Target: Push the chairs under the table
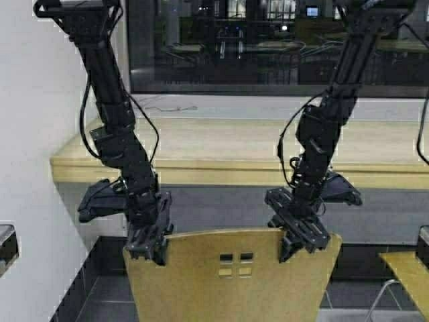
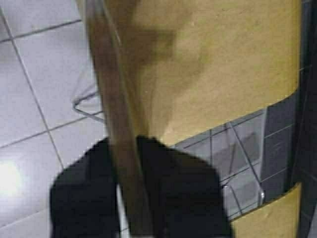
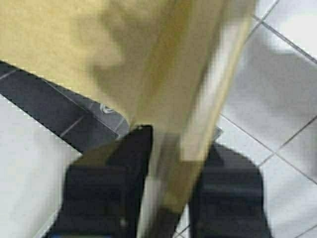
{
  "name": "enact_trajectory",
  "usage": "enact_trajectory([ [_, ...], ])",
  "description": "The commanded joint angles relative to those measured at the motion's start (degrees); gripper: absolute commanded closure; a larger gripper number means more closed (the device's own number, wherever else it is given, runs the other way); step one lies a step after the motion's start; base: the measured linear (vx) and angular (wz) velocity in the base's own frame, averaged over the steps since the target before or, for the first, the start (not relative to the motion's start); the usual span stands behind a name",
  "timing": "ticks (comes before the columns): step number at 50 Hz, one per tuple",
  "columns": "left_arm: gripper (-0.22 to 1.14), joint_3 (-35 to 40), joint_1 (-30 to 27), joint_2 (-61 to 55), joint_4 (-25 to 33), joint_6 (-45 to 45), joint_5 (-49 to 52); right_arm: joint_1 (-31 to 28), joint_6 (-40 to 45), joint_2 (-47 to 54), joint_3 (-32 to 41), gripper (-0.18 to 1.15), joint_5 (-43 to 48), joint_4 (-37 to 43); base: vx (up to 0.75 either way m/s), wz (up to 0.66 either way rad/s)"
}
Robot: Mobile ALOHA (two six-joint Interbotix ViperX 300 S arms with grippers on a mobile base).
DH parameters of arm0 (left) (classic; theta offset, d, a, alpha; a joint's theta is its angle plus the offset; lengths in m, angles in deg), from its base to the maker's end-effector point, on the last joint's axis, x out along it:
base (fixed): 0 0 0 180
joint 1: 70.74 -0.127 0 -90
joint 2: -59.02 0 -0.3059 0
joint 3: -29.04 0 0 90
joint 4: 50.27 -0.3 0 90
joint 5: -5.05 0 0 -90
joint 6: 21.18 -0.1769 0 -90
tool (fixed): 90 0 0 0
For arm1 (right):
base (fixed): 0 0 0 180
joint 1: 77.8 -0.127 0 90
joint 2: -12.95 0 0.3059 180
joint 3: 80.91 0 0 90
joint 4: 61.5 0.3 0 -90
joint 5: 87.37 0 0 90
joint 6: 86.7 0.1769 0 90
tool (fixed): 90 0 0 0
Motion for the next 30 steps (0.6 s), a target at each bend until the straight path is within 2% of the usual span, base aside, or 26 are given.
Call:
enact_trajectory([
  [1,0.8,1.14,-0.88,1.14,-1.23,-1.41,-0.7,-0.53,-2.02,-1.58,-1.32,0.9,-0.09,-0.53,0.03,0.0],
  [9,0.8,1.58,-2.02,1.67,-2.99,-1.49,-0.7,-1.05,-2.11,-1.58,-1.41,0.91,-0.26,-0.53,0.06,0.0],
  [30,0.8,1.49,-2.2,3.08,-3.16,-1.58,-0.62,-2.11,-2.2,-0.88,-2.81,0.91,-0.26,-0.44,0.15,0.04],
])
